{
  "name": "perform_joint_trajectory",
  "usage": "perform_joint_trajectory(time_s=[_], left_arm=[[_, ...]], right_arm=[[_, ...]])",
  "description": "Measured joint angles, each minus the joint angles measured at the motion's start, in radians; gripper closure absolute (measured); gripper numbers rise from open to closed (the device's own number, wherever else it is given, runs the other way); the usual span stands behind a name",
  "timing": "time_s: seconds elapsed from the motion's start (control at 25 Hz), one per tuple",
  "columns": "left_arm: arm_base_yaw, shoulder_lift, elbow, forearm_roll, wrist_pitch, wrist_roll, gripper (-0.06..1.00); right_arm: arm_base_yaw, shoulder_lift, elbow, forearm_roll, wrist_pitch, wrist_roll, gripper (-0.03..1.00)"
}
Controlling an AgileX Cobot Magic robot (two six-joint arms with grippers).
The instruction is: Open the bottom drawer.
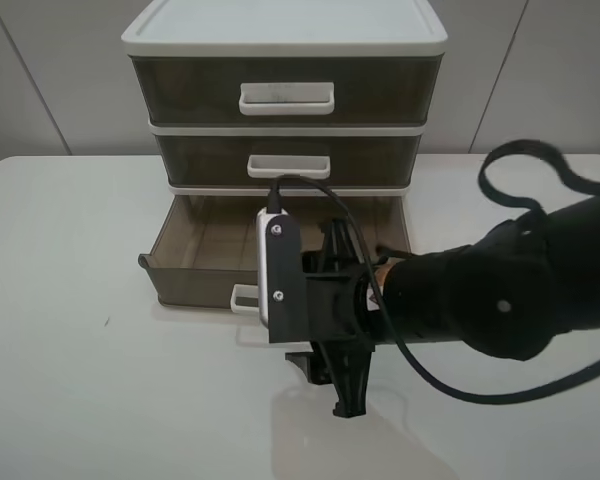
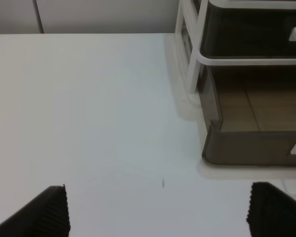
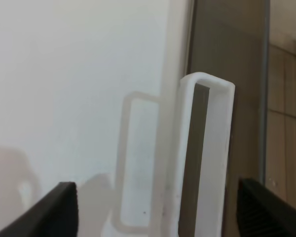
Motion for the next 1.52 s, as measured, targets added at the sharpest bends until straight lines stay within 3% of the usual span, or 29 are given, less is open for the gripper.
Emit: perform_joint_trajectory(time_s=[0.24, 0.44, 0.8, 1.04, 1.28, 1.52], left_arm=[[0.0, 0.0, 0.0, 0.0, 0.0, 0.0, 0.2], [0.0, 0.0, 0.0, 0.0, 0.0, 0.0, 0.2], [0.0, 0.0, 0.0, 0.0, 0.0, 0.0, 0.2], [0.0, 0.0, 0.0, 0.0, 0.0, 0.0, 0.2], [0.0, 0.0, 0.0, 0.0, 0.0, 0.0, 0.2], [0.0, 0.0, 0.0, 0.0, 0.0, 0.0, 0.2]], right_arm=[[-0.019, -0.239, 0.001, 0.072, 0.092, 0.219, 0.24], [-0.188, -0.384, 0.001, 0.102, 0.241, 0.4, 0.23], [-0.616, -0.741, 0.001, -0.179, 0.562, 0.963, 0.23], [-0.742, -1.083, 0.001, -0.237, 0.749, 1.048, 0.23], [-0.749, -1.373, 0.001, -0.244, 0.876, 1.055, 0.23], [-0.749, -1.488, 0.001, -0.3, 1.051, 1.096, 0.23]])
